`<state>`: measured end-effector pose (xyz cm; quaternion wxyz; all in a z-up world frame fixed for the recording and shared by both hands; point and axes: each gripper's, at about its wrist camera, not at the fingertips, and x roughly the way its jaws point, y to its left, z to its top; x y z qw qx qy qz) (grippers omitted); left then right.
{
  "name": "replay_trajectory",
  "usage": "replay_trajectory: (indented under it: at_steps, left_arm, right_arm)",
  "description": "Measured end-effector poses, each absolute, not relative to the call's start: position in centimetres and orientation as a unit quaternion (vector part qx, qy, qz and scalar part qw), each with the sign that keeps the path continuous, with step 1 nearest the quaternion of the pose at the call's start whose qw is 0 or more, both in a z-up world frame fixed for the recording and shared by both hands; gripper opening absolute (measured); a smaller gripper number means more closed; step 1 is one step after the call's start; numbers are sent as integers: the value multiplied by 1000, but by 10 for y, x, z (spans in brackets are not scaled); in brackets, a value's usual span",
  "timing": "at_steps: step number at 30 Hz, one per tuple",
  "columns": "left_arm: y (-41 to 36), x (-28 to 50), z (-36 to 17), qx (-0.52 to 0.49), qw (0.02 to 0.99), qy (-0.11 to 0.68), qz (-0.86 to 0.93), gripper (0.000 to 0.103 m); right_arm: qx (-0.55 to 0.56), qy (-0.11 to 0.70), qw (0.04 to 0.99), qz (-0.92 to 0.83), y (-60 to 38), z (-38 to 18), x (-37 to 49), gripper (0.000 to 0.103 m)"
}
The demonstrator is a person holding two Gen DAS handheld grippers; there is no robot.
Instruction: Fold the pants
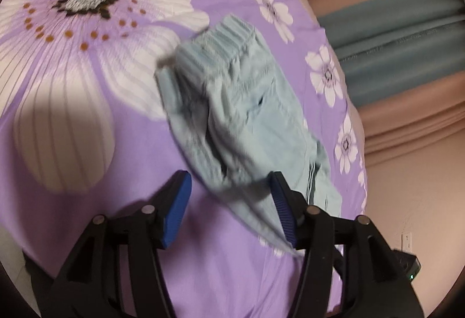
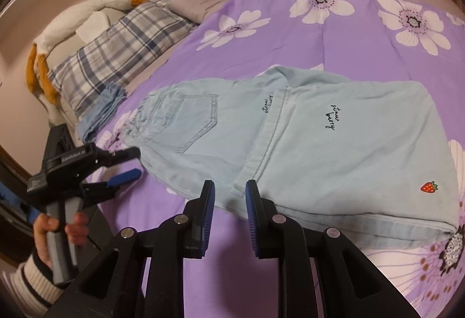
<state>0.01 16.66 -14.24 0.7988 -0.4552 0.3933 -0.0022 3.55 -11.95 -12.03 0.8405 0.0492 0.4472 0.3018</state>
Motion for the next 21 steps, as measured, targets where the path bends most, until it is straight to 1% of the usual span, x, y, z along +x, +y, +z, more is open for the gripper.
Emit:
replay_trajectory:
  at_steps: [6, 9, 11, 12, 13, 19, 21]
  left_arm:
    - [183, 23, -147, -482, 797, 362, 14, 57]
    - [189, 35, -147, -487, 795, 361, 16, 57]
    - [189, 45, -145, -472, 801, 368, 18, 52]
    - [189, 49, -144, -460, 804, 376, 22, 48]
    - [189, 52, -143, -446, 808, 383, 30, 40]
    - [184, 53, -141, -401, 828, 390, 29, 33]
    - [184, 52, -139, -392, 832, 393, 27, 31]
  right_arm:
    - [60, 447, 841, 299, -120, -122, 44, 21]
    - [53, 455, 839, 295, -118, -125, 53, 21]
    - [48, 460, 837, 293, -114, -126, 61, 21]
    - [46, 462, 836, 292, -112, -127, 66, 21]
    - [40, 462, 837, 289, -107, -127, 73, 21]
    - [10, 469, 841, 267, -79, -134, 109, 20]
    - [1, 469, 845, 257, -68, -135, 126, 16]
